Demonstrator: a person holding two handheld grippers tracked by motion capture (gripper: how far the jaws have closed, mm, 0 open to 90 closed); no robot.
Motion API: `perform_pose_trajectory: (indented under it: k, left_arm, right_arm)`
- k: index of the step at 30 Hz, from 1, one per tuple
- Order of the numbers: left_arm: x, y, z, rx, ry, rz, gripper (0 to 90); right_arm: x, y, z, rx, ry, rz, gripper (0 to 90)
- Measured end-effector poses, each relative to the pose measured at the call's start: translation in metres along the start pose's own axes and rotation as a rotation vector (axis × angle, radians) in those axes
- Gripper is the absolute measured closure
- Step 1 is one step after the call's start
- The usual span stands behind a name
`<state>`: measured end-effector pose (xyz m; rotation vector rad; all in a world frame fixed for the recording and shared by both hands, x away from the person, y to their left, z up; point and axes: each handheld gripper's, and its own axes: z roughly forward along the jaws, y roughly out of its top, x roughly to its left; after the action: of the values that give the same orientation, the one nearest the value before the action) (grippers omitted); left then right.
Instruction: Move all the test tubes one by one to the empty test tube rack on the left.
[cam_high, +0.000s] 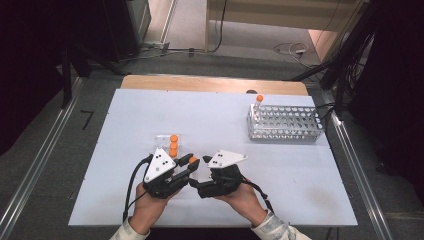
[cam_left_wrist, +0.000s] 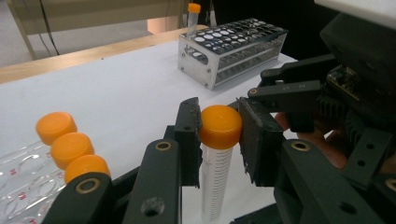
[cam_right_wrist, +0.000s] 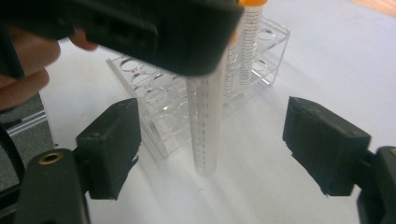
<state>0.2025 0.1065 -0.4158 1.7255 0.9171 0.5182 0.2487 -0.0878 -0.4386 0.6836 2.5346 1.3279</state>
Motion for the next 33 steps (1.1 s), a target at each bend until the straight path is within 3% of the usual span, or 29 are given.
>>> perform_pose_trajectory:
  k: [5,15,20,26,33]
  left_arm:
    - [0.007,0.009,-0.013,-0.04,-0.001,-0.029,69.4]
    - [0.023,0.018,-0.033,-0.057,0.041,-0.06,69.4]
    - [0.029,0.018,-0.037,-0.054,0.067,-0.063,69.4]
    - [0.033,0.016,-0.04,-0.039,0.117,-0.038,69.4]
    - [0.035,0.009,-0.035,-0.023,0.141,-0.041,69.3]
  right_arm:
    - [0.0,-0.001,0.0,0.015,0.006,-0.006,15.9]
    - [-0.003,-0.003,-0.001,0.023,-0.001,-0.004,15.9]
    - [-0.005,-0.004,-0.002,0.027,-0.01,0.001,15.9]
    - [-0.006,-0.004,-0.003,0.028,-0.015,0.005,15.9]
    - [-0.006,-0.004,-0.002,0.027,-0.018,0.007,16.1]
